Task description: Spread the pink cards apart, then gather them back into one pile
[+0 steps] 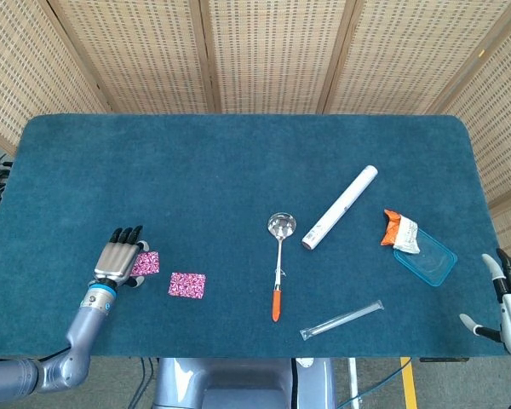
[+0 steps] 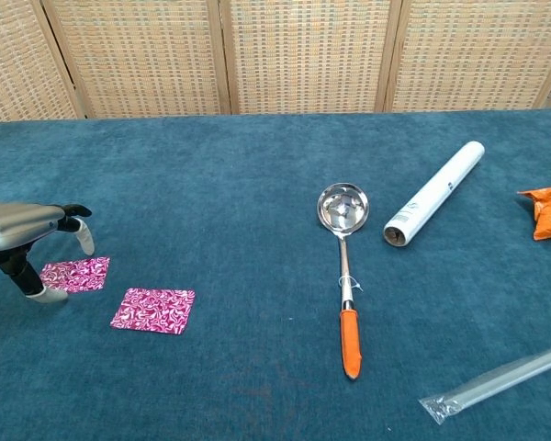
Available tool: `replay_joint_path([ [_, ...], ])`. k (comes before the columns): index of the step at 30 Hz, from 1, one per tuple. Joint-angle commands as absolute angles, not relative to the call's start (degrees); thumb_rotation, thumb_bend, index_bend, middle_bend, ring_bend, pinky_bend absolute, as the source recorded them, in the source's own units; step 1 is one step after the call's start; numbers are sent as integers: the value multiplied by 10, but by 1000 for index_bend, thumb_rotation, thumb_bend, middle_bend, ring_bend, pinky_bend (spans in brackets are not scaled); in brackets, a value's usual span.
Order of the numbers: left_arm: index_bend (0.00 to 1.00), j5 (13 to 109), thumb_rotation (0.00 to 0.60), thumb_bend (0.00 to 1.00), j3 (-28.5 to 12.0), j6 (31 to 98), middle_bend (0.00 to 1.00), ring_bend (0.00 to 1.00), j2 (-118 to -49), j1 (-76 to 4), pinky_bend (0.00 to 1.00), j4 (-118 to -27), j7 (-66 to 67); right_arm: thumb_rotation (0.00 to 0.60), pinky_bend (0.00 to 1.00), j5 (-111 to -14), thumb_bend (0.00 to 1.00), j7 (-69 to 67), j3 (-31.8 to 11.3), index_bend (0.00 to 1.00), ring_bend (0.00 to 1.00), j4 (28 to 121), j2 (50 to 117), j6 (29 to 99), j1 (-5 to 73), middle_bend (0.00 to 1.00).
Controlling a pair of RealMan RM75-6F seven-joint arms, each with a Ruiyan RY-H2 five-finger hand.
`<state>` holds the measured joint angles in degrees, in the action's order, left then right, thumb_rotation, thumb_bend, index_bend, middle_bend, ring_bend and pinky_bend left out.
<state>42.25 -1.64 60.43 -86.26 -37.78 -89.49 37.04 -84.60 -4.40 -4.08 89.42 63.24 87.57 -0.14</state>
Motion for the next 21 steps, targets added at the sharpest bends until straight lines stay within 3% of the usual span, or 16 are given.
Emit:
replay_joint_path([
  [1, 294, 420, 565, 261, -17, 603, 0, 0, -864, -378, 0, -893, 372, 600, 0, -846, 0, -44, -41, 45, 0, 895, 632, 876, -1, 7],
  [21, 304, 409, 568, 268, -22, 592, 0, 0, -869, -378, 0, -885, 371, 600, 0, -844, 0, -38, -41, 46, 0, 898, 631, 875, -1, 7],
])
